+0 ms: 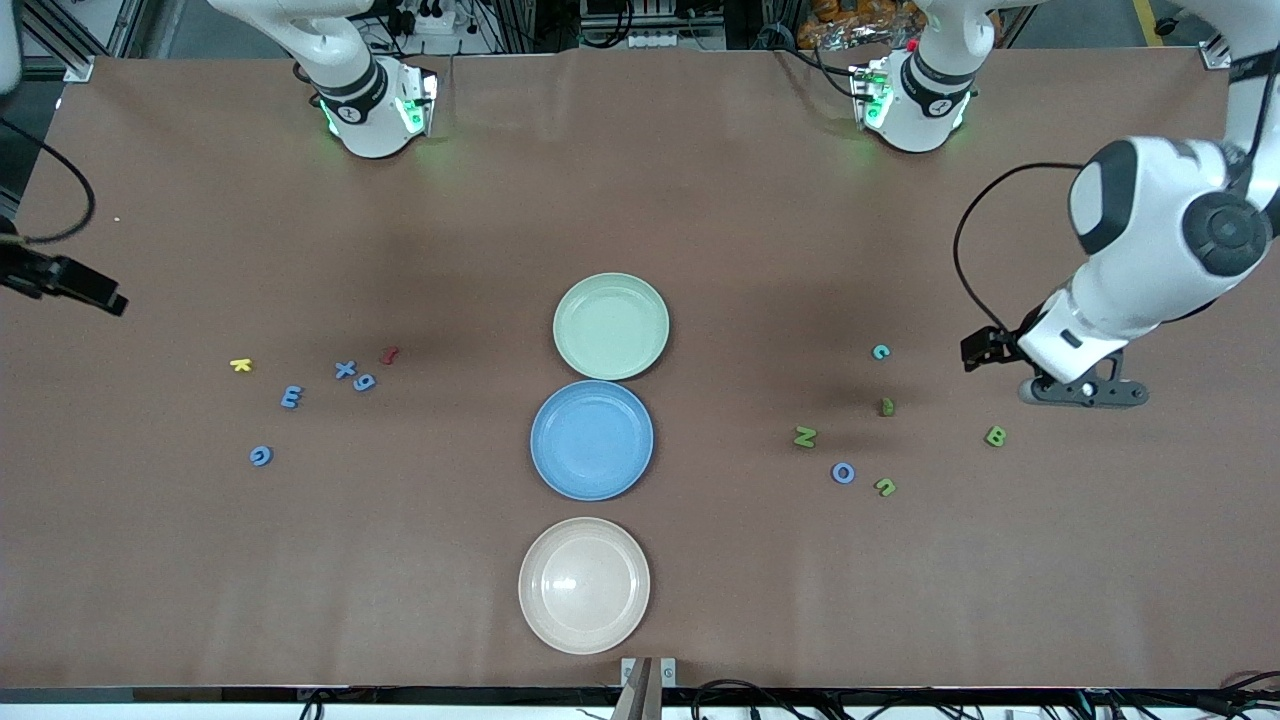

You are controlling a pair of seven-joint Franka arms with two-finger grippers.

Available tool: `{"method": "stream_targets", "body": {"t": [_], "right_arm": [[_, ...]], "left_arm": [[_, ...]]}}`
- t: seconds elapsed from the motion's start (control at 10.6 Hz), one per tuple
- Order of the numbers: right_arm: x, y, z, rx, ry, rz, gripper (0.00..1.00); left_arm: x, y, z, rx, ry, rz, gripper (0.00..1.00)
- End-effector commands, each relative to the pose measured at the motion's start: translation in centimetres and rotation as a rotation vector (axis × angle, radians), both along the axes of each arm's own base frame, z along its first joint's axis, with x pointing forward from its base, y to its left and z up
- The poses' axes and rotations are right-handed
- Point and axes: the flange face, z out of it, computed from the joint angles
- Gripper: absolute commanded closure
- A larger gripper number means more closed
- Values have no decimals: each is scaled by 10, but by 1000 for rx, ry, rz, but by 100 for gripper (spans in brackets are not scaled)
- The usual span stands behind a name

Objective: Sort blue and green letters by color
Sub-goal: 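Grasp the blue E with the right gripper while the left gripper grasps the green B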

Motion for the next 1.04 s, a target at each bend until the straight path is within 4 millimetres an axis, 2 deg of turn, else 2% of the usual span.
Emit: {"method": "stream_targets", "body": {"t": [0.0,0.09,0.28,0.38,0.47,0.57,0.66,0.76,0.95], "right_arm": [[22,-13,-83,11,16,-28,0],[24,-20,-113,11,5,-41,0],[20,-34,-172,3,-39,-61,0],[18,-35,-197,0,-50,-67,0],[20,-35,-220,-3,-45,-68,0],[22,-34,-239,1,-41,-69,0],[24,-31,-257,20,-40,-82,0],[21,-26,-273,38,-61,-97,0],[13,-22,-302,42,-70,-102,0]], "left_arm": [[20,12,-65,47,-5,-61,0],[23,22,-82,58,-1,-65,0],[29,31,-100,57,-2,-173,1],[37,51,-110,49,5,-204,1],[42,60,-120,43,11,-239,1],[46,60,-129,38,-4,-297,1],[49,69,-142,33,-23,-352,3],[50,85,-157,28,-34,-390,5],[53,90,-172,24,-47,-455,12]]}}
